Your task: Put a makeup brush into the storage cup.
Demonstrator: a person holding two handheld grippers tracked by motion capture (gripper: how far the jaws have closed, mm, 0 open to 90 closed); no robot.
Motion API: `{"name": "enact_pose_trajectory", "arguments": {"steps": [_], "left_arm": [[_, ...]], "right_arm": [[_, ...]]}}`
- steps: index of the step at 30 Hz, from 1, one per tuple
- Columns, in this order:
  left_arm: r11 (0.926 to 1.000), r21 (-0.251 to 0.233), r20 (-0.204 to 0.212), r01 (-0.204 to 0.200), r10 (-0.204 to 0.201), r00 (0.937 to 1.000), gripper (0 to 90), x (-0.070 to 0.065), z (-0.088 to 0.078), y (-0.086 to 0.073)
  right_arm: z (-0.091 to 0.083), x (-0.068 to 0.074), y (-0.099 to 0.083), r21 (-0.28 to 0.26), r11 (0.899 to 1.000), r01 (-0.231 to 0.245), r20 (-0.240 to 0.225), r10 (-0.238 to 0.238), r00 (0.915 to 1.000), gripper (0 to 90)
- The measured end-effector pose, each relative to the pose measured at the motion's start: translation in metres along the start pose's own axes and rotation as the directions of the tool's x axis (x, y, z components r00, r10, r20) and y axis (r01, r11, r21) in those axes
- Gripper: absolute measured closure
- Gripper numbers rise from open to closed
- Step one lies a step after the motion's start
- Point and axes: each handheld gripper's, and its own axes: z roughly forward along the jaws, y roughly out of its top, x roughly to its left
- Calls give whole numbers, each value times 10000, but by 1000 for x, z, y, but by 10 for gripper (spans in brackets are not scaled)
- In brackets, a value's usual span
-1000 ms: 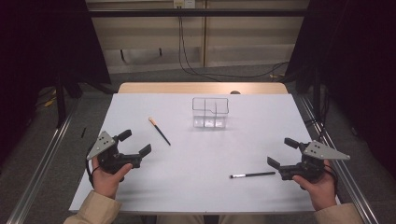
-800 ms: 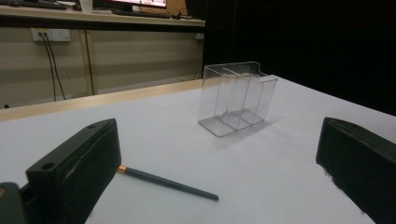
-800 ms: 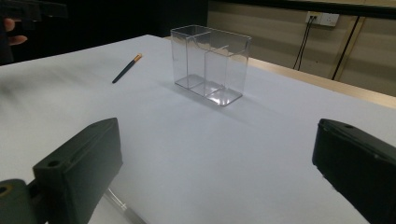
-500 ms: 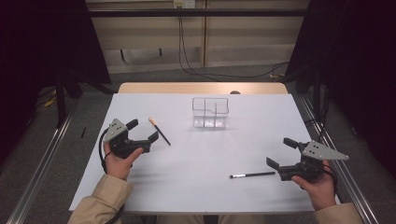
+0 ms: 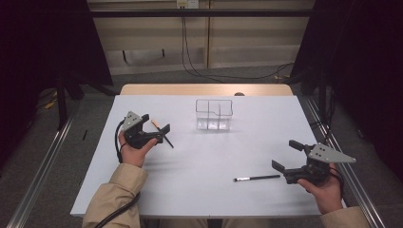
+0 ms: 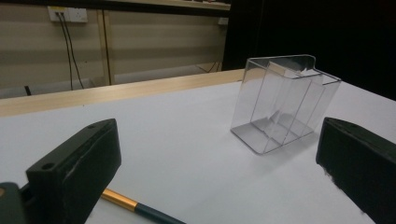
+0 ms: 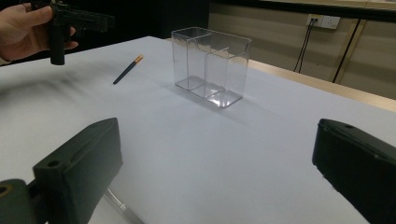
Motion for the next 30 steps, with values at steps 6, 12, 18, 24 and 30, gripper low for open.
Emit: {"name": "enact_pose_trajectory", "arguments": {"steps": [6, 12, 18, 24, 30], "left_arm": [[9975, 670, -261, 243, -226, 9994, 1, 3, 8, -3], [9864, 1620, -469, 269, -196, 9987, 0, 4, 15, -5], [9585, 2848, -935, 88, 187, 9954, 0, 4, 20, -2], [9162, 3953, -1545, 655, -40, 9880, 1, 5, 26, 0], [8634, 4832, -2093, 1450, -469, 9767, 0, 4, 35, -1]], "right_arm": [[0, 0, 0, -3, 10000, 4, -17, -4, 10000, 9], [1, 1, 0, 57, 10000, -2, -77, 2, 10000, 9], [3, 1, 0, 85, 10000, 35, -102, -34, 9999, 9], [2, 1, 0, 104, 9999, 27, -108, -26, 9999, 9], [3, 1, 0, 188, 9998, -11, -112, 13, 9999, 9]]}}
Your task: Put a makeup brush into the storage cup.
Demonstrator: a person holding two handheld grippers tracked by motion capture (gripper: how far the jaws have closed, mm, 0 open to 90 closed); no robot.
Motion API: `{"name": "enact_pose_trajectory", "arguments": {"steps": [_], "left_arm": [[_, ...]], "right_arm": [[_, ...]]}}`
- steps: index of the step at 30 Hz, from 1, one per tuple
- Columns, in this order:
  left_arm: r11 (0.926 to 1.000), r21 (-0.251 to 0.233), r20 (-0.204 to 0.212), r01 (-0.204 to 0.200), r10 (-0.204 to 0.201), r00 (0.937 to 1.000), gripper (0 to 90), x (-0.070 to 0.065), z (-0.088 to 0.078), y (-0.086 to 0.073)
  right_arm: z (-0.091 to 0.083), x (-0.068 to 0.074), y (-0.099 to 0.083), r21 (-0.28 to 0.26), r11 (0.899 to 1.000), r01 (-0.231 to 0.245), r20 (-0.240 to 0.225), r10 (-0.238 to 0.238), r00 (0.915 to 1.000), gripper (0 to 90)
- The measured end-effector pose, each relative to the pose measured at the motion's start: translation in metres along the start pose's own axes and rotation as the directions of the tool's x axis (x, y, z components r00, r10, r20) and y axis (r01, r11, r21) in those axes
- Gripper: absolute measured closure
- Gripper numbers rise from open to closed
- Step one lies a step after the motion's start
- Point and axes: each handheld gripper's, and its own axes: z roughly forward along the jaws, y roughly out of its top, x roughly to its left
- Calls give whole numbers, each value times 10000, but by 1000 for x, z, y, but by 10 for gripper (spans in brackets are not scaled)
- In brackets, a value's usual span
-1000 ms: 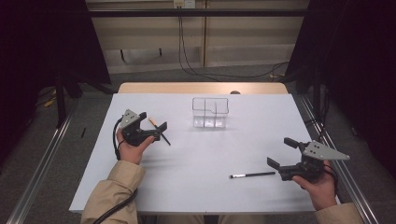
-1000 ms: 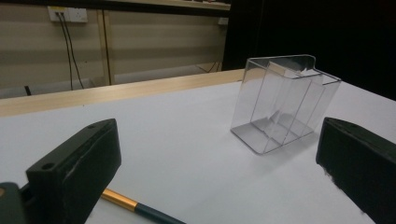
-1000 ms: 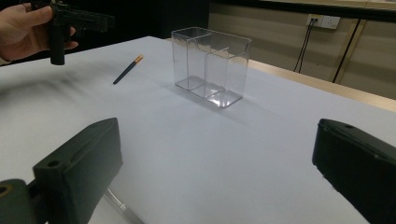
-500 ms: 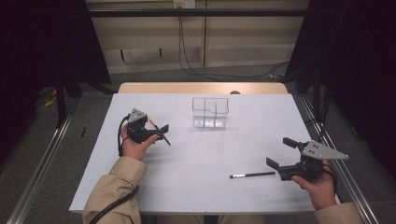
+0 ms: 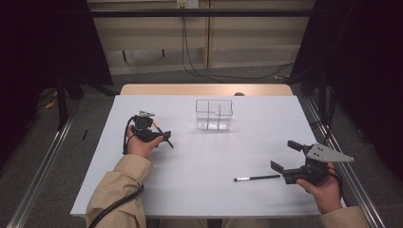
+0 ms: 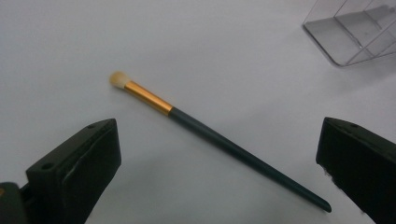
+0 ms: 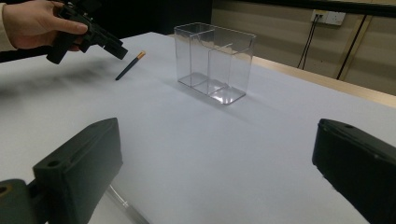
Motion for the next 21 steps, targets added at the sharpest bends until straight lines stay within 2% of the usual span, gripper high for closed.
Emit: {"name": "enact_pose_trajectory", "arguments": {"steps": [3, 7, 8, 12, 14, 16, 21], "left_arm": [[9982, 599, -60, 80, -76, 10000, 0, -4, 5, 2], [9955, 929, -196, 205, -188, 9996, 1, -6, 8, 4], [9935, 1083, -222, 357, -334, 9992, 1, -7, 8, 5], [9863, 1608, -571, 364, -275, 9980, 1, -11, 11, 7], [9854, 1643, -558, 436, -348, 9978, 3, -11, 11, 7], [9818, 1848, -727, 428, -297, 9969, 19, -12, 13, 7], [9798, 1928, -830, 536, -382, 9958, 58, -12, 13, 7]], "right_arm": [[0, 0, 0, 51, 10000, -4, 8, 4, 10000, 9], [1, -1, -1, 82, 10000, -32, -22, 32, 10000, 9], [1, -1, -1, 89, 10000, -27, -11, 27, 10000, 9], [1, 0, -1, 89, 10000, -35, -72, 35, 10000, 10], [1, 0, -1, 108, 9999, -48, -72, 49, 10000, 10], [2, 0, -1, 97, 9999, -40, -83, 40, 10000, 11], [2, 0, -1, 101, 9999, -30, -76, 31, 10000, 11]]}}
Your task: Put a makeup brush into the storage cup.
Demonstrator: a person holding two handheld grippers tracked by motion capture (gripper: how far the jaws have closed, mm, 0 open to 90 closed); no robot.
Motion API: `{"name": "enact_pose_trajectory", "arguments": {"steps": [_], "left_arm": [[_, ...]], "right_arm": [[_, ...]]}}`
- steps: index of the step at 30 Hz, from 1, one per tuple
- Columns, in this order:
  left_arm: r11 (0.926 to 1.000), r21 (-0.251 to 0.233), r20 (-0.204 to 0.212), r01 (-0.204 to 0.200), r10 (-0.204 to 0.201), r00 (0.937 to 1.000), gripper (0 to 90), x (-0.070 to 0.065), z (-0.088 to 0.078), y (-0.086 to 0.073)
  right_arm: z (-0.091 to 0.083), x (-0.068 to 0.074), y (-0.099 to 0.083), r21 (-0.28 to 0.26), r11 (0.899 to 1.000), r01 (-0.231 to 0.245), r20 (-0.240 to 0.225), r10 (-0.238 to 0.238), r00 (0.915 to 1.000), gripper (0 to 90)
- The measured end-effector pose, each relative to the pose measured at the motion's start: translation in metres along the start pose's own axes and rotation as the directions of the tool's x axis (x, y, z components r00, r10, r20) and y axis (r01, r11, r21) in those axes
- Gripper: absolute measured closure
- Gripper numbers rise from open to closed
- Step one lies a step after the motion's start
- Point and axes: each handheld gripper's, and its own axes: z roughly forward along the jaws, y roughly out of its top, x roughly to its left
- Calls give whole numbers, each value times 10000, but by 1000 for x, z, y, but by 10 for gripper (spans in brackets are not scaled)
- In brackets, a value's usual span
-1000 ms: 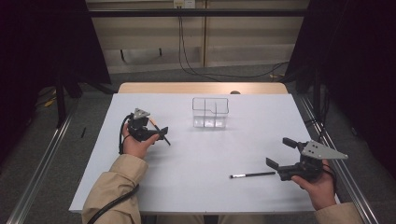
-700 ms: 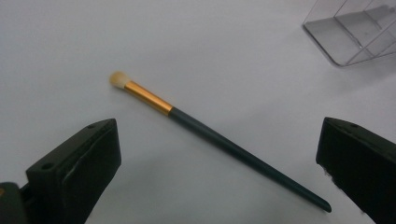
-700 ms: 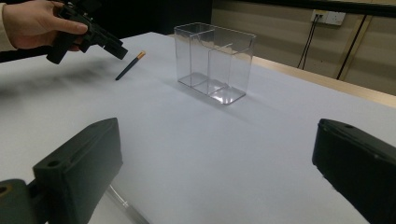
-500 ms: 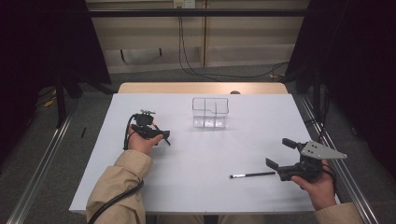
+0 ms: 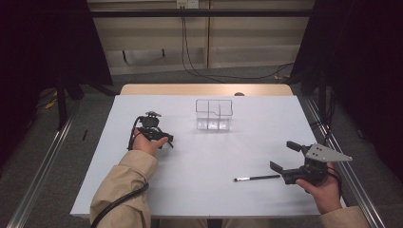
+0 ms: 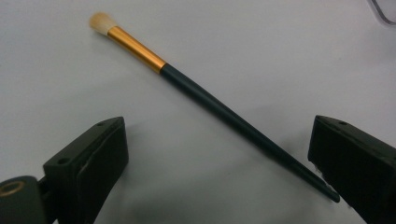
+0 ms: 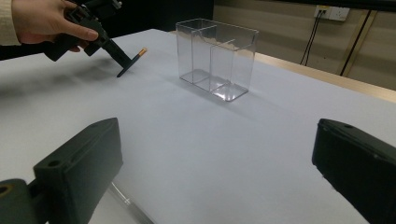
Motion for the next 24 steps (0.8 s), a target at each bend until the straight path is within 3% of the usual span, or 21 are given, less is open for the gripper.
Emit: {"name": "enact_pose_trajectory", "arguments": {"steps": [9, 16, 18, 21, 23, 24], "left_arm": [[10000, 23, -147, 69, -69, 9999, 146, -1, -1, 2], [9996, 218, -478, -151, 161, 9987, 201, -3, -1, 4], [9986, 326, -739, -414, 437, 9963, 248, -5, -1, 4], [9974, 549, -683, -471, 508, 9964, 335, -8, -4, 5], [9965, 664, -639, -498, 541, 9965, 441, -8, -5, 6], [9937, 944, -508, -599, 649, 9966, 493, -9, -8, 8]], "right_arm": [[1, 0, -1, 39, 10000, -52, -68, 52, 10000, 12], [3, 0, -1, 108, 9999, 2, -108, -1, 9999, 15], [4, 0, -2, 156, 9999, 24, -159, -22, 9999, 17], [4, 0, -2, 166, 9999, 41, -126, -39, 9999, 17], [4, 0, -2, 164, 9999, 49, -100, -47, 9999, 17], [4, 0, -2, 163, 9999, 47, -94, -46, 9999, 17]]}}
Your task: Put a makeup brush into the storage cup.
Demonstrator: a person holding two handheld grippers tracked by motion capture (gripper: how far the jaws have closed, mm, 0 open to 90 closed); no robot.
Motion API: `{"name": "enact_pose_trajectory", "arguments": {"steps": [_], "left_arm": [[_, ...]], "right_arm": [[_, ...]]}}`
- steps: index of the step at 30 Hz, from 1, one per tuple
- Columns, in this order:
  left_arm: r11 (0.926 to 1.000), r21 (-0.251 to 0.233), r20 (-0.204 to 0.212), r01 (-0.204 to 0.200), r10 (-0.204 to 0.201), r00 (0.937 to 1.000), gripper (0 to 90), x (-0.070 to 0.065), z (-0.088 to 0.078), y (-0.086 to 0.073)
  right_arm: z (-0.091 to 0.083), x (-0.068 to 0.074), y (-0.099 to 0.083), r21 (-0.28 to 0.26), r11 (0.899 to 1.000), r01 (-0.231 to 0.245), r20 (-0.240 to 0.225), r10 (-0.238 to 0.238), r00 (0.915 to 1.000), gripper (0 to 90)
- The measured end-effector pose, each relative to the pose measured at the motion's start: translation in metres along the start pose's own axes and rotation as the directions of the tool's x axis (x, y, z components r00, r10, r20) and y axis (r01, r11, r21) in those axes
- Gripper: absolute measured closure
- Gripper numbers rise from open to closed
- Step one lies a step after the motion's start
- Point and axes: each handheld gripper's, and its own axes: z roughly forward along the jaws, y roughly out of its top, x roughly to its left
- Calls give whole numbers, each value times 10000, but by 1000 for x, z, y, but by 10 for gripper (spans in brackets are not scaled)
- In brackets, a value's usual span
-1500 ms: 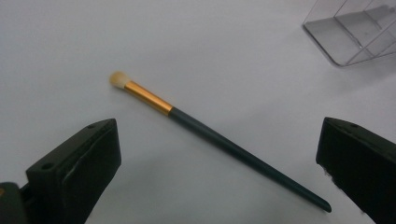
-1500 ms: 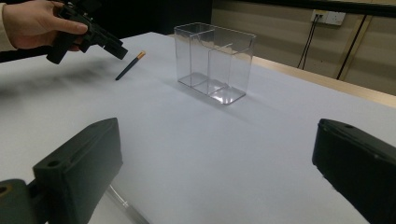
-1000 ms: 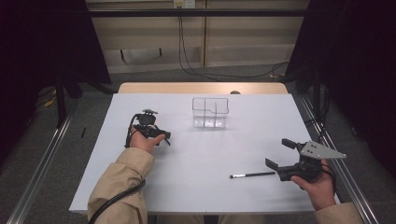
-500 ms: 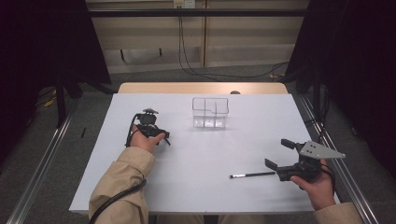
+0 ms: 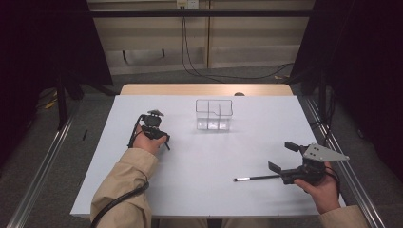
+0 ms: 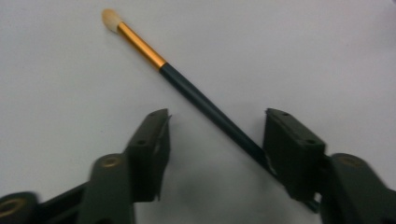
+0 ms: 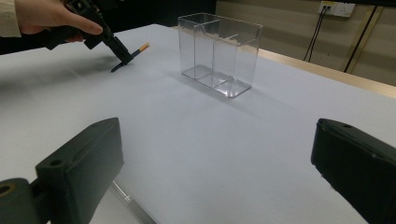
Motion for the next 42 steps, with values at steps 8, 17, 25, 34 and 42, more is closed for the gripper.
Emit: {"name": "enact_pose_trajectory", "arguments": {"steps": [8, 17, 25, 34, 42], "left_arm": [[9974, 717, 217, -17, 1, 9998, 731, 3, -3, 4], [9874, 1585, 410, -33, -32, 9992, 841, 4, -1, 14], [9795, 1996, 258, -280, 233, 9994, 828, 0, 1, 20], [9756, 2093, 300, -662, 612, 9977, 832, 1, 1, 21], [9745, 2134, 251, -689, 651, 9976, 849, -1, 1, 21]], "right_arm": [[0, 0, -1, 72, 10000, -11, 16, 11, 10000, 17], [1, -1, -2, 139, 9999, -44, 10, 44, 10000, 17], [1, -2, -2, 142, 9999, -81, 2, 81, 10000, 17], [1, -1, -2, 119, 9999, -47, -50, 48, 10000, 17], [2, -2, -2, 84, 9999, -116, -93, 117, 9999, 17]]}}
